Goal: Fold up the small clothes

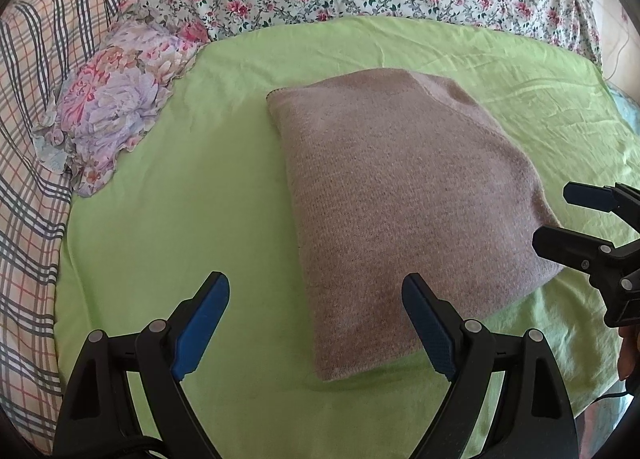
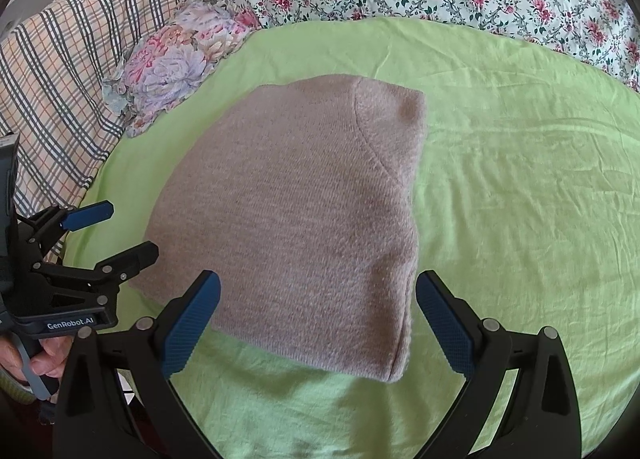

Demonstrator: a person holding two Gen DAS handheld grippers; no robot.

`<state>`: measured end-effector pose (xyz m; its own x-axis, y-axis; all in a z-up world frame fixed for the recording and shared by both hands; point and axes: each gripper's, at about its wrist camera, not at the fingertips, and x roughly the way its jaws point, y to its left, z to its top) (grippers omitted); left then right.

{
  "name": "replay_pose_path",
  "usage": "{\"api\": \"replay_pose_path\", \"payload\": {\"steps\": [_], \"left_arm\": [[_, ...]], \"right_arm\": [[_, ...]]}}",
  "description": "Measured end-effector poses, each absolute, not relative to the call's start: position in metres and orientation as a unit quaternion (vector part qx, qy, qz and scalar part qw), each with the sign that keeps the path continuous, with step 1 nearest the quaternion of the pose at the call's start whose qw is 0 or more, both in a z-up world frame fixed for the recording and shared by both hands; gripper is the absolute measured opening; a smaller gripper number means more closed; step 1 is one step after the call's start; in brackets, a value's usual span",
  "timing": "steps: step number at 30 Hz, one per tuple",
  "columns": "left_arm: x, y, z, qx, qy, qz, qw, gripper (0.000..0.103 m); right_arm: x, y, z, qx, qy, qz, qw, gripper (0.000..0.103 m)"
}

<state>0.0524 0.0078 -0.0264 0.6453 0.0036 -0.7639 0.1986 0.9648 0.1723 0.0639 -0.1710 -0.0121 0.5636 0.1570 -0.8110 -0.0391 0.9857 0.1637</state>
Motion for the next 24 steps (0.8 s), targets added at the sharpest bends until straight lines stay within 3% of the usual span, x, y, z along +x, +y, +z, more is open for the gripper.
{"api": "replay_pose_path", "payload": {"steps": [24], "left_arm": [[0.077,-0.002,-0.024,0.119,0.418,-0.060,0.899,0.089]], "right_arm": [[0.077,-0.175,-0.011,0.071,0.461,0.053,0.883,0.098]]}}
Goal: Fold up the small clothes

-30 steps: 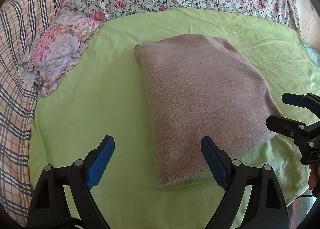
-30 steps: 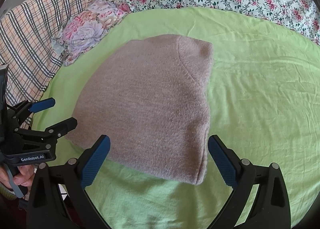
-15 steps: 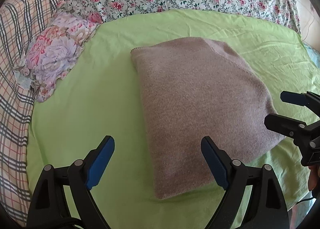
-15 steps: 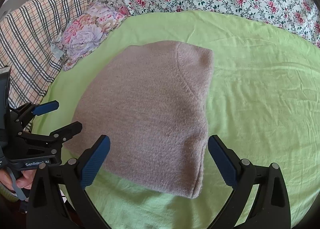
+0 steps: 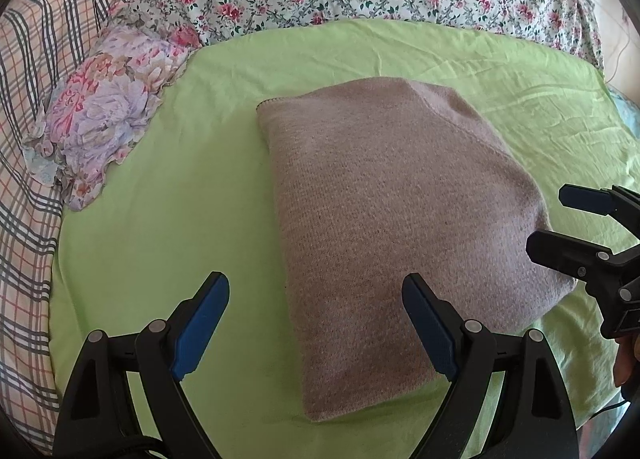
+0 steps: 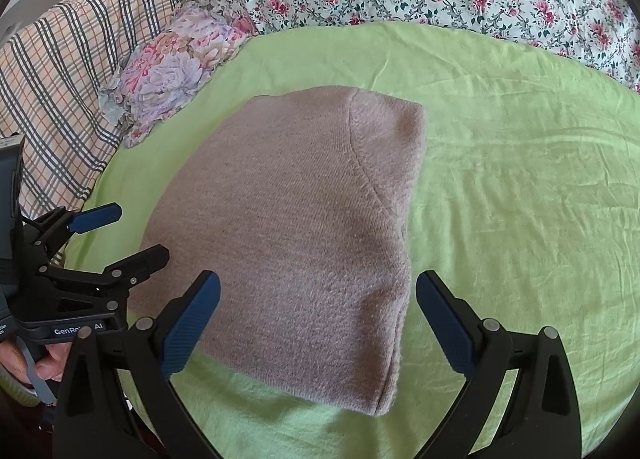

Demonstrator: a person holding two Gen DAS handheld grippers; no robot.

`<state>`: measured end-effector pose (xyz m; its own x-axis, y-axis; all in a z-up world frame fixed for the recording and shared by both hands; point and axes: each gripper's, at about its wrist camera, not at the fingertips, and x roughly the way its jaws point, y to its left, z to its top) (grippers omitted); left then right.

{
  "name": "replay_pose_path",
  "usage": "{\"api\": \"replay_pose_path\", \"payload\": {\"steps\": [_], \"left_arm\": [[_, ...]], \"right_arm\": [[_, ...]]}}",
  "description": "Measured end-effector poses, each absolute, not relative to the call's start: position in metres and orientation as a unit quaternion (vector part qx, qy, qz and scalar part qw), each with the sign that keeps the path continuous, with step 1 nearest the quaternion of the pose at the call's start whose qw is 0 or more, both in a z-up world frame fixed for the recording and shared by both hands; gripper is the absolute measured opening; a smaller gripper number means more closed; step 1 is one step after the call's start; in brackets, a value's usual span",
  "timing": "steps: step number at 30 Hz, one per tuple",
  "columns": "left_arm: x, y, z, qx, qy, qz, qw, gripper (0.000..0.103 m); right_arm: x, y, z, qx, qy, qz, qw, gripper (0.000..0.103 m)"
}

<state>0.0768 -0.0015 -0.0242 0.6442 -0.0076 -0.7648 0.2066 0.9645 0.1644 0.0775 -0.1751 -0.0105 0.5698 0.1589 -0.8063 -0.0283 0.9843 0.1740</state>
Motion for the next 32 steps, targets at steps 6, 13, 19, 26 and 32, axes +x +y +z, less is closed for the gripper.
{"api": "replay_pose_path", "payload": {"steps": [6,13,19,26,32], "left_arm": [[0.080,-0.003,-0.023,0.117,0.416,-0.060,0.900,0.089],[0.086,-0.005,-0.022,0.118,0.416,-0.059,0.900,0.089],[0.098,-0.004,-0.021,0.116,0.413,-0.048,0.902,0.089],[0.102,0.002,-0.016,0.104,0.409,-0.039,0.906,0.089],[0.099,0.003,-0.014,0.097,0.409,-0.034,0.907,0.089]], "right_arm": [[0.080,-0.176,-0.010,0.071,0.459,0.054,0.884,0.098],[0.088,-0.175,-0.005,0.070,0.455,0.053,0.886,0.098],[0.095,-0.173,-0.006,0.076,0.454,0.049,0.887,0.098],[0.095,-0.173,-0.006,0.077,0.455,0.048,0.886,0.098],[0.095,-0.172,-0.008,0.079,0.456,0.048,0.885,0.098]]}}
